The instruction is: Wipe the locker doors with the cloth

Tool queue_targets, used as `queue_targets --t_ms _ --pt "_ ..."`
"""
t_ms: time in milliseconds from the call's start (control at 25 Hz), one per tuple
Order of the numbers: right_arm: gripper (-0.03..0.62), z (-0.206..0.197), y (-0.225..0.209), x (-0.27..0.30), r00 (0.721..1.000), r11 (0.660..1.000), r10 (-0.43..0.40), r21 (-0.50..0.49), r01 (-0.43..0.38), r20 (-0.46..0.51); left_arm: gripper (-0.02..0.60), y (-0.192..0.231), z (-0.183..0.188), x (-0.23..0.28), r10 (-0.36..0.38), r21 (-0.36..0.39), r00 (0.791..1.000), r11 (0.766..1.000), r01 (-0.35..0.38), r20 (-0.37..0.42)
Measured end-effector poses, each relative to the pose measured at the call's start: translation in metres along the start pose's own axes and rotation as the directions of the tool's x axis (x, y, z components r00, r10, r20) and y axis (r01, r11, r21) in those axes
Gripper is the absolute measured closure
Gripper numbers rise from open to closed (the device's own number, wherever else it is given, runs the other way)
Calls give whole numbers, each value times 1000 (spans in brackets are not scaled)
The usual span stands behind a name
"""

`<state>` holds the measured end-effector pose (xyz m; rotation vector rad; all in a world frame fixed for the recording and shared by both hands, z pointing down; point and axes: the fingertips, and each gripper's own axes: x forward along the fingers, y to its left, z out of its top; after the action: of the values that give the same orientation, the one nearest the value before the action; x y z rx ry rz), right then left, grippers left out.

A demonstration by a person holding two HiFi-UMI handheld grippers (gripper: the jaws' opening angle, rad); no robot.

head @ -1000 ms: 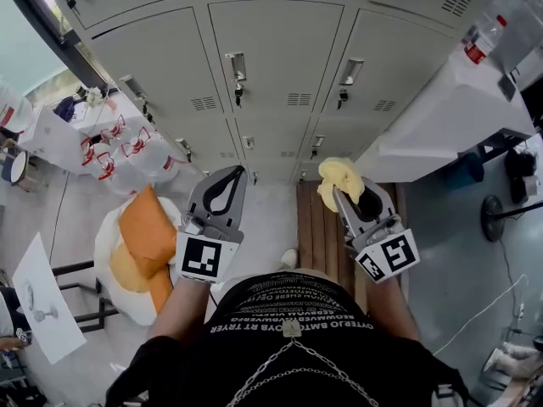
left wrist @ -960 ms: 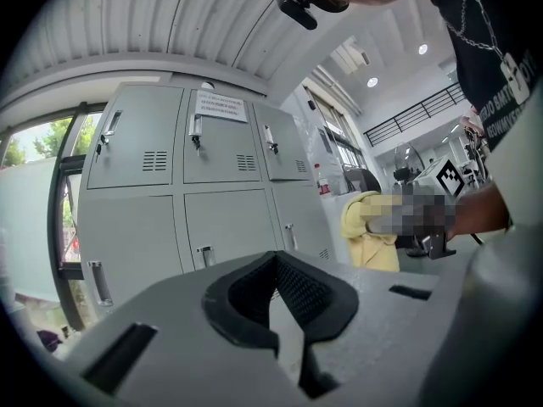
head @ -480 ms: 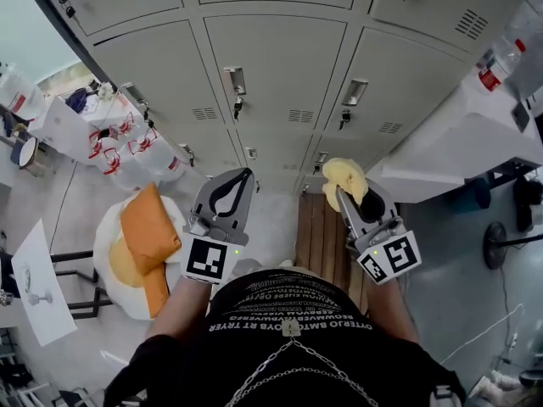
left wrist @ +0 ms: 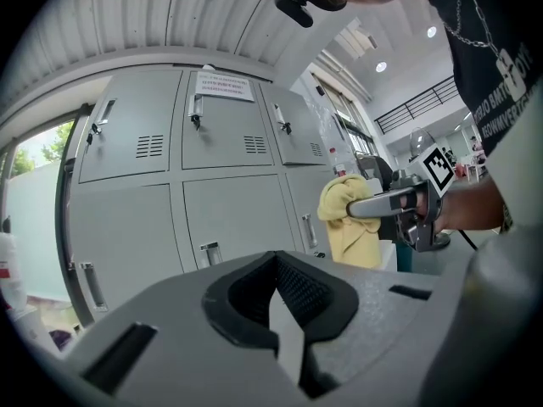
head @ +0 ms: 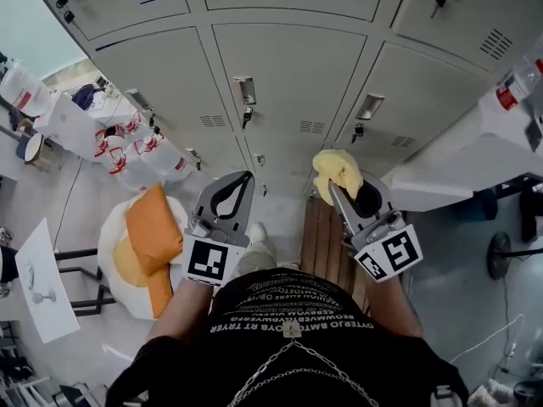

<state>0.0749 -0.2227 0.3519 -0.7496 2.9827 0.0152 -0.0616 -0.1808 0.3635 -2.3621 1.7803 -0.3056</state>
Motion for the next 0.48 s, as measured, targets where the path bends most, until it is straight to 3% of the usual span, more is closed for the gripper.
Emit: queue_targets --t_ms 480 --pt "485 38 -5 72 998 997 55 -53 -53 39 575 43 -3 50 -54 -1 998 999 54 24"
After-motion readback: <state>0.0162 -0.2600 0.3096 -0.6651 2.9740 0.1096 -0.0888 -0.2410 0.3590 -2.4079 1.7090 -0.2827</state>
